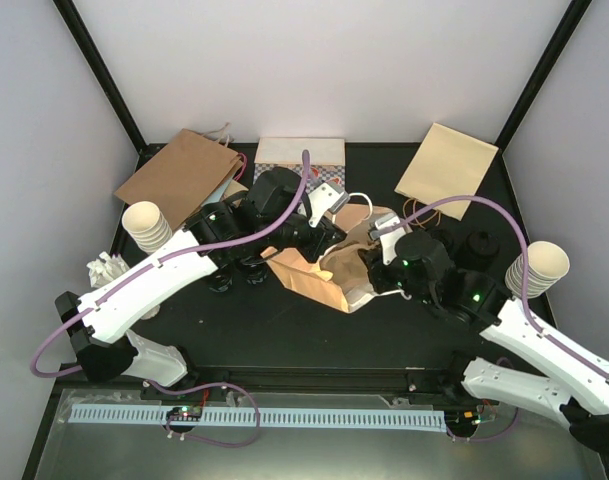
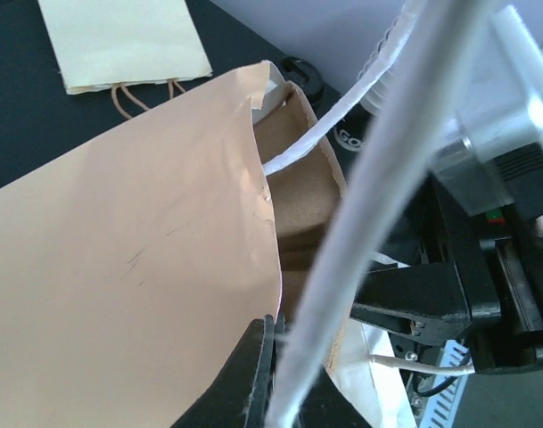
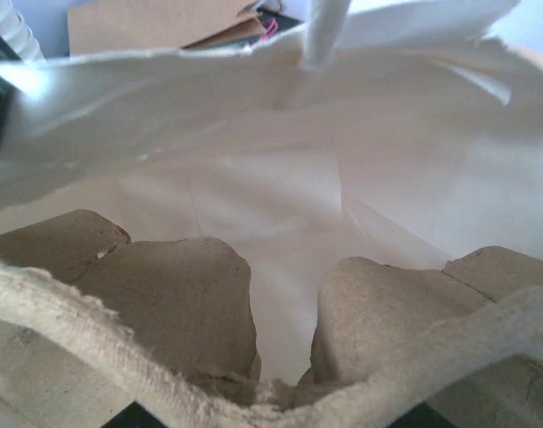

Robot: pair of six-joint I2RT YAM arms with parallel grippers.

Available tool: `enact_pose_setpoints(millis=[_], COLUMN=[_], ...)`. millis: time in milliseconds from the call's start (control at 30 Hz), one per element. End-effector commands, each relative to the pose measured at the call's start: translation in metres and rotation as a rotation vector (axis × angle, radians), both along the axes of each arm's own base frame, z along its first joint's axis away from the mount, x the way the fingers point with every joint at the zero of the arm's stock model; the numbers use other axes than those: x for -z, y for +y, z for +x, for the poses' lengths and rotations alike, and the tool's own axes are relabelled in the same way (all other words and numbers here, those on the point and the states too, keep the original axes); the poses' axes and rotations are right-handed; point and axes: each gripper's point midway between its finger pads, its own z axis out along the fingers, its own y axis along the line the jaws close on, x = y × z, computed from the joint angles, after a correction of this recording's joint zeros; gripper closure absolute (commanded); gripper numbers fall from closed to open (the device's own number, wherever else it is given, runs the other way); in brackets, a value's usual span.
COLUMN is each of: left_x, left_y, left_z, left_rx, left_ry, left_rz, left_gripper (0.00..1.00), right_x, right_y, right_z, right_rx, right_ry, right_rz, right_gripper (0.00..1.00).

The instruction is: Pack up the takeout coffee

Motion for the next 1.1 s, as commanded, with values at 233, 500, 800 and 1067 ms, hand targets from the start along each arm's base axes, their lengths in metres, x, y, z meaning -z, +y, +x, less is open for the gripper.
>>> enact_pose_setpoints(millis=[233,500,800,1067], left_x=[-0.029,-0.033,-0.019,-0.025], left_y=[-0.024,-0.032,-0.041,-0.043], left_z=[-0.018,-0.025,-0.027,-0.031], left_rx=[0.122,0.168,0.194,0.211], left_ry=[0.016,0.039,0.072,0.069], left_rz=[-0.151,-0.189,-0.165,-0.195], left_gripper=[0.98,0.98,0.98,0.98], right_x=[-0.018,-0.013,-0.034,-0.012], right_y=[0.011,0.006,0.016,0.009], right_z=[-0.005,-0.003,-0.029,-0.021], right_rx=[-0.112,-0.116,-0.32,-0.281], right_ry=[-0.094,-0.129,-0.237,-0.2], right_rz=[-0.007,-0.057,-0.033,-0.118], right_gripper=[0.71,0.67,0.71,0.72])
